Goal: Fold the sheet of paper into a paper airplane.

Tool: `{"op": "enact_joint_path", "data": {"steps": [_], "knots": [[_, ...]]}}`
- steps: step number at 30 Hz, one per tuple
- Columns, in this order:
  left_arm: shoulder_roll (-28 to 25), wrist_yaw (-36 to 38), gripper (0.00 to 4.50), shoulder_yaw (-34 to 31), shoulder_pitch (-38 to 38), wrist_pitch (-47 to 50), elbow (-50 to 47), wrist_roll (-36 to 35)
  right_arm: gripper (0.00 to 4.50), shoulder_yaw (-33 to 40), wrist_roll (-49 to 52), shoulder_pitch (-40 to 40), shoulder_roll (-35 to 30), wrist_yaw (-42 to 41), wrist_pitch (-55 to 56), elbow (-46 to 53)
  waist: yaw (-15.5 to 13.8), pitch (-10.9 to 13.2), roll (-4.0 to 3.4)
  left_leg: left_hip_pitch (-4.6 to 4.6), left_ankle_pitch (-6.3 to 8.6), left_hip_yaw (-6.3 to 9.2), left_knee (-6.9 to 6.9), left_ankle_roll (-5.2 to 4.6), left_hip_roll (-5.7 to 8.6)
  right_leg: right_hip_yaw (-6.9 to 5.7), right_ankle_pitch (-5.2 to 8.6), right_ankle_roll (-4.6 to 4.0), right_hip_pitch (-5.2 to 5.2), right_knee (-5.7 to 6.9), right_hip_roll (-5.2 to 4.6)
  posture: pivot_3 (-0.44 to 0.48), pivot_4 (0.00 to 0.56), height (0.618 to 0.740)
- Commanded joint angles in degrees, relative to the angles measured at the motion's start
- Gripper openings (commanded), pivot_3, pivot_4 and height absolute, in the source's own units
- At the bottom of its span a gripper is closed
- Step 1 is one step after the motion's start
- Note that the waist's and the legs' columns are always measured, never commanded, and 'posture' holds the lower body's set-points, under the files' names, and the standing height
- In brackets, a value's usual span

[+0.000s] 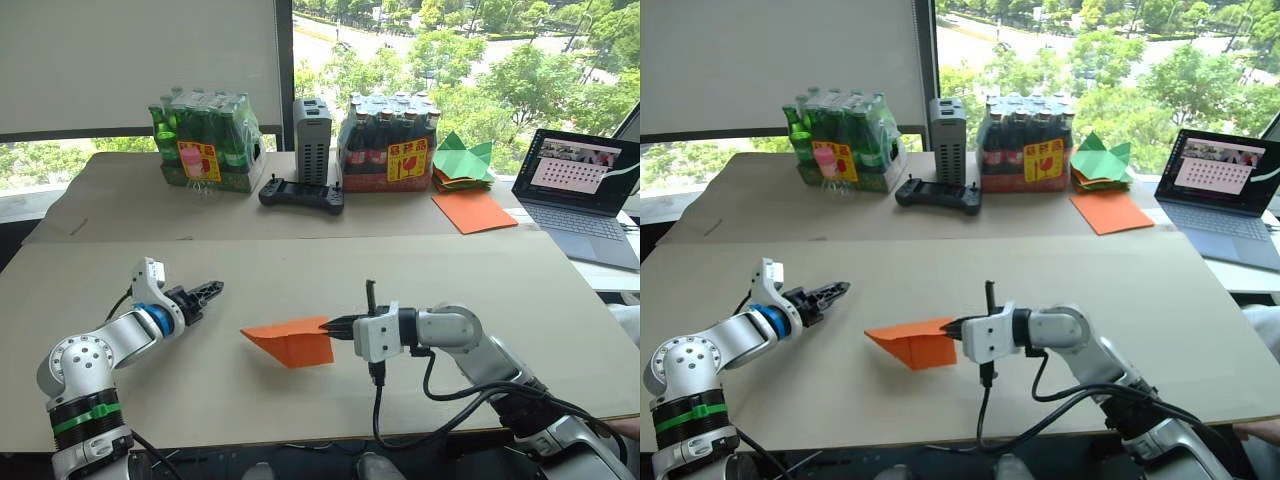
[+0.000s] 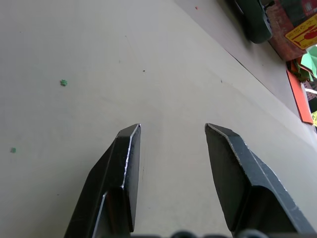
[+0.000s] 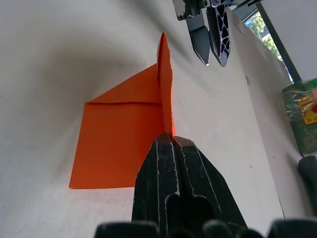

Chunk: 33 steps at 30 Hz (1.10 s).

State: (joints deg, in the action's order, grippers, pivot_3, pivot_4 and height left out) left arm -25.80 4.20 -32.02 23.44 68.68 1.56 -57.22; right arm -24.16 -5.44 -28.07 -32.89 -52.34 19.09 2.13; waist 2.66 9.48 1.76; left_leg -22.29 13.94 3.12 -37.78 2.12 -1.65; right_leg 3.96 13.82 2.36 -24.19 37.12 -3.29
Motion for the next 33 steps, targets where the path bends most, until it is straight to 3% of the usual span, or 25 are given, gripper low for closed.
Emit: {"op": "enact_joint_path", "data": {"steps": [1,6,16,28,31,33], "knots": [[-2.92,6.37,2.19,4.14,-1.93,-2.02,-5.35,1.36,0.05,0.30,-1.52,0.53,1.82,1.99,1.57,-1.74,-0.02,0.00,0.00,0.00,0.00,-0.01,0.00,0.00,0.00,0.01,0.00,0.00,0.00,-0.01,0.00,0.000,0.150,0.740],[-5.76,13.79,2.19,9.61,-4.57,-4.47,-10.08,3.49,0.05,-1.01,-5.98,1.56,3.31,3.88,3.57,-4.11,-0.16,0.00,0.00,-0.01,0.00,-0.02,0.00,0.00,0.00,0.01,0.00,0.00,-0.01,-0.01,-0.01,0.000,0.150,0.740],[-7.23,18.73,2.19,12.61,-3.59,-7.01,-9.87,6.66,0.05,-0.97,-8.14,1.95,3.41,5.42,5.72,-5.74,-0.08,0.00,0.00,0.00,0.00,-0.02,0.00,0.00,-0.01,0.01,0.00,0.00,0.00,0.00,0.00,0.000,0.150,0.740],[-9.76,27.38,2.19,17.98,-4.42,-11.96,-11.49,11.12,0.05,2.86,3.62,3.35,2.63,-0.82,-5.87,0.50,-0.09,0.00,0.00,0.00,0.00,-0.02,0.00,0.00,-0.01,0.01,0.00,0.00,0.01,0.00,0.01,0.000,0.150,0.740],[-9.75,28.37,1.35,18.77,-4.32,-12.51,-11.17,11.92,0.95,3.46,5.30,3.79,2.75,-1.71,-8.53,1.86,-0.07,0.01,0.00,0.00,0.00,-0.03,0.00,-0.01,-0.01,0.01,0.00,0.00,0.01,0.00,0.01,0.000,0.150,0.740],[-9.78,29.20,1.34,19.58,-4.17,-13.07,-10.97,12.88,1.59,3.81,6.21,4.17,3.04,-1.89,-10.70,2.94,-0.13,0.01,0.00,0.00,0.00,-0.03,0.00,-0.01,-0.01,0.01,0.00,0.00,0.02,0.00,0.01,0.000,0.150,0.740]]}}
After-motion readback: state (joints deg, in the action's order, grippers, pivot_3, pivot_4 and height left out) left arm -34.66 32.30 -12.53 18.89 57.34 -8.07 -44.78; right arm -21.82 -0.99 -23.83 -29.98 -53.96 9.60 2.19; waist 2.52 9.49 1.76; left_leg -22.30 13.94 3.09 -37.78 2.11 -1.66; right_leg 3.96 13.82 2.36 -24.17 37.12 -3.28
